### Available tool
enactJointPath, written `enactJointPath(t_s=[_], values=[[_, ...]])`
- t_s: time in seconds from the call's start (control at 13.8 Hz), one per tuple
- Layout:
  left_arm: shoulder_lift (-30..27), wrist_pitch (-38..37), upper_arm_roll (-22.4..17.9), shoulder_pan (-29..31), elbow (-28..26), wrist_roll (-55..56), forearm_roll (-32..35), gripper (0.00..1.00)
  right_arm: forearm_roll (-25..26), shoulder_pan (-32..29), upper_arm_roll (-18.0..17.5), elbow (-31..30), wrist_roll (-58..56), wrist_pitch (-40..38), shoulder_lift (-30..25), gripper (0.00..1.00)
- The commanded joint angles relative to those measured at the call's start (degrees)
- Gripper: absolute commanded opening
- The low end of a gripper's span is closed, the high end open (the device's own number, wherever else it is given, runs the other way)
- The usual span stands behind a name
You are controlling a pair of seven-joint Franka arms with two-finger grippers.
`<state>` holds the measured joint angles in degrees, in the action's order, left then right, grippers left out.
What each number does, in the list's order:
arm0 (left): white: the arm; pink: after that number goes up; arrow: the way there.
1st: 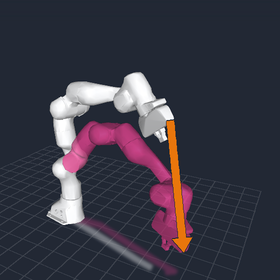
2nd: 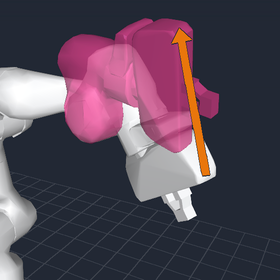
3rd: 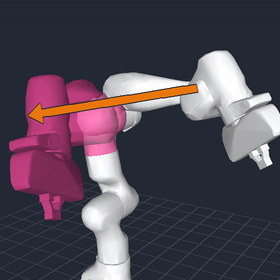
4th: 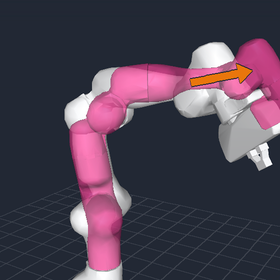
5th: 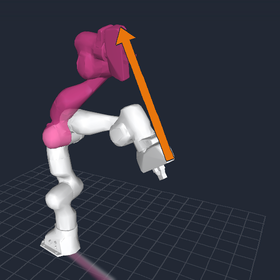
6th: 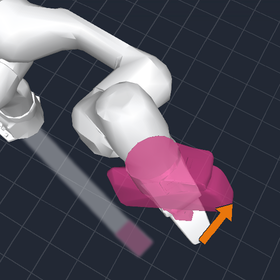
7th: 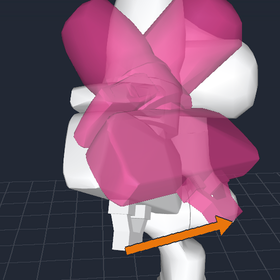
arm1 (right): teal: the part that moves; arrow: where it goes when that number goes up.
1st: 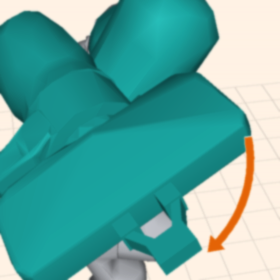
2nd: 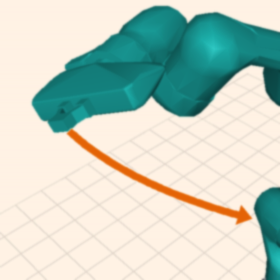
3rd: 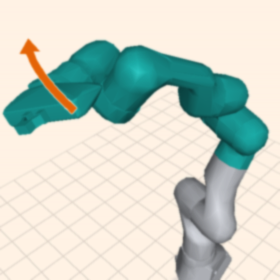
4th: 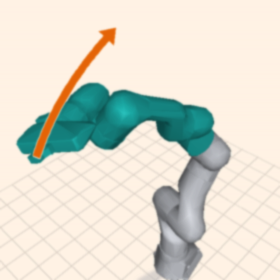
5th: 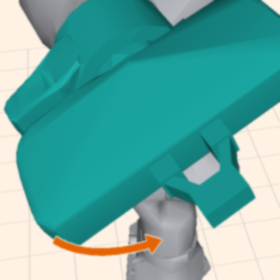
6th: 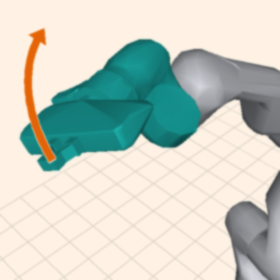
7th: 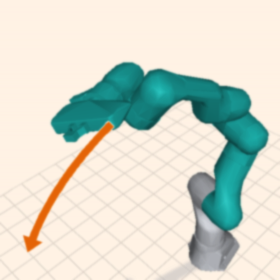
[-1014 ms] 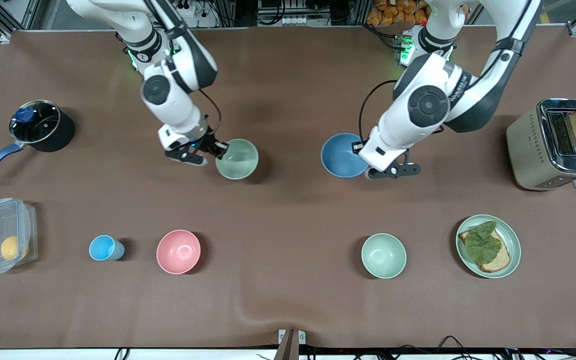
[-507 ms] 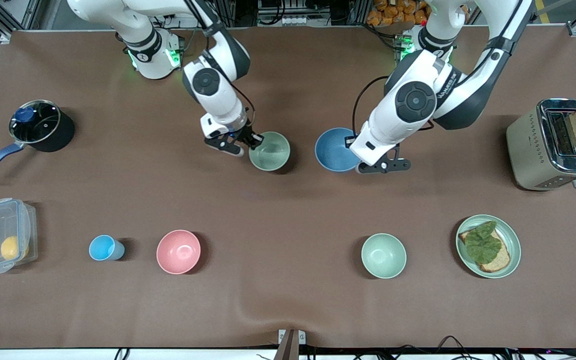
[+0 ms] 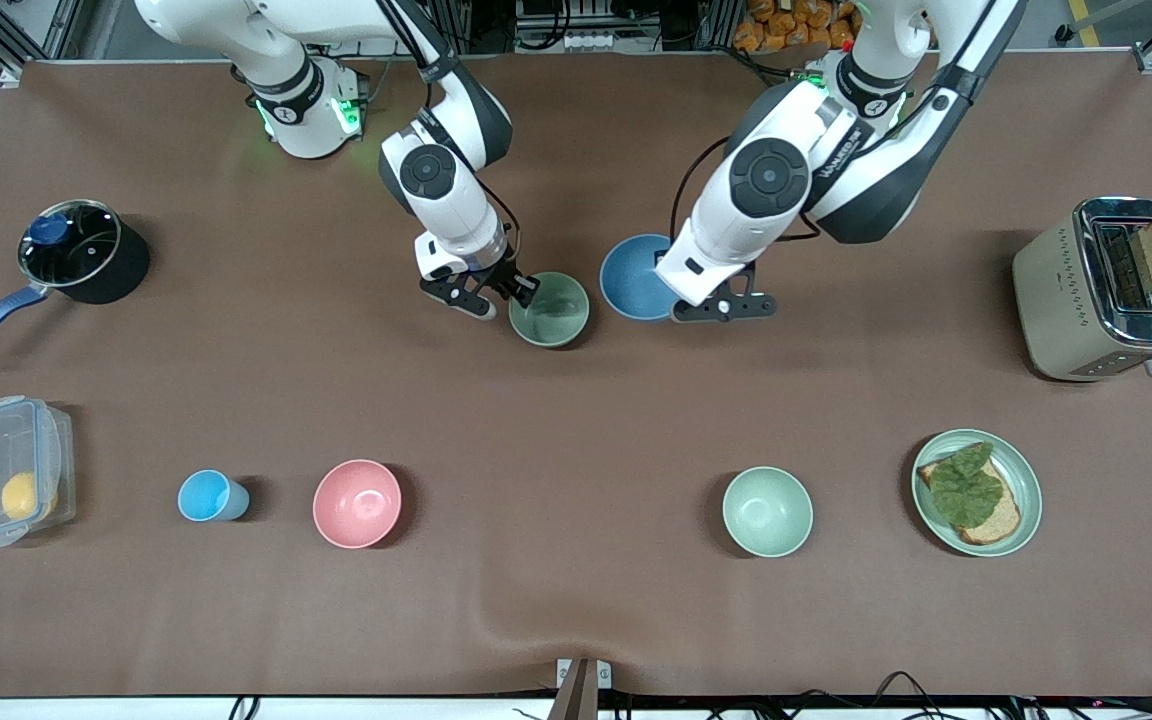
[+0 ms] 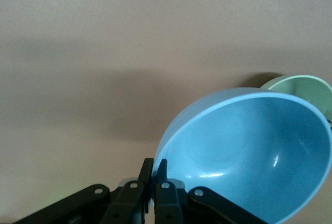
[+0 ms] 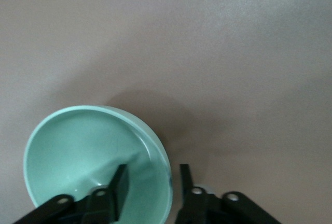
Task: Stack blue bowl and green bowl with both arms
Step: 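Lift the blue bowl over the green bowl with the left gripper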
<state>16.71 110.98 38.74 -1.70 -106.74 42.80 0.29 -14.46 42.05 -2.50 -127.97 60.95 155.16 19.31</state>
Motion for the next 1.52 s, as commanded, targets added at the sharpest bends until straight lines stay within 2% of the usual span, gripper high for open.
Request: enactJointPath(t_s=[0.0,0.36,0.43,0.58,0.8,0.94,1.09,1.16,1.45], values=[[-0.1,0.5,0.4,-0.1,-1.3,0.9,-0.5,0.0,0.2,-0.6,0.2,2.3,3.4,-0.8,0.7,1.0],[1.0,8.2,2.0,-1.7,-5.5,0.9,-2.1,0.0,-0.5,-5.6,0.0,4.2,18.3,-4.0,1.4,1.0],[1.7,8.9,1.9,-2.2,-5.8,0.9,-2.1,0.0,-2.0,-6.8,0.0,4.7,21.6,-4.6,2.0,1.0],[4.4,11.3,1.9,-3.8,-5.7,1.3,-2.1,0.0,-8.9,-8.6,-0.1,5.2,22.3,-4.4,3.9,1.0],[7.4,15.7,1.8,-6.6,-4.6,4.2,-1.5,0.0,-20.6,-9.4,-0.1,9.7,21.9,-4.6,8.8,1.0],[10.6,17.2,1.6,-7.9,-1.6,5.7,-0.6,0.0,-25.5,-11.8,-0.4,10.2,18.2,-5.0,9.6,1.0],[14.3,17.2,1.3,-9.2,1.3,8.0,1.9,0.0,-33.1,-11.6,-0.6,10.2,13.1,-6.1,9.8,1.0],[15.9,17.2,1.3,-9.4,2.2,9.3,3.9,0.0,-35.4,-11.5,-0.6,9.8,9.7,-6.4,9.7,1.0],[21.3,17.3,0.3,-11.9,7.4,12.2,7.2,0.0,-36.3,-11.1,-0.8,9.5,8.7,-7.5,9.7,1.0]])
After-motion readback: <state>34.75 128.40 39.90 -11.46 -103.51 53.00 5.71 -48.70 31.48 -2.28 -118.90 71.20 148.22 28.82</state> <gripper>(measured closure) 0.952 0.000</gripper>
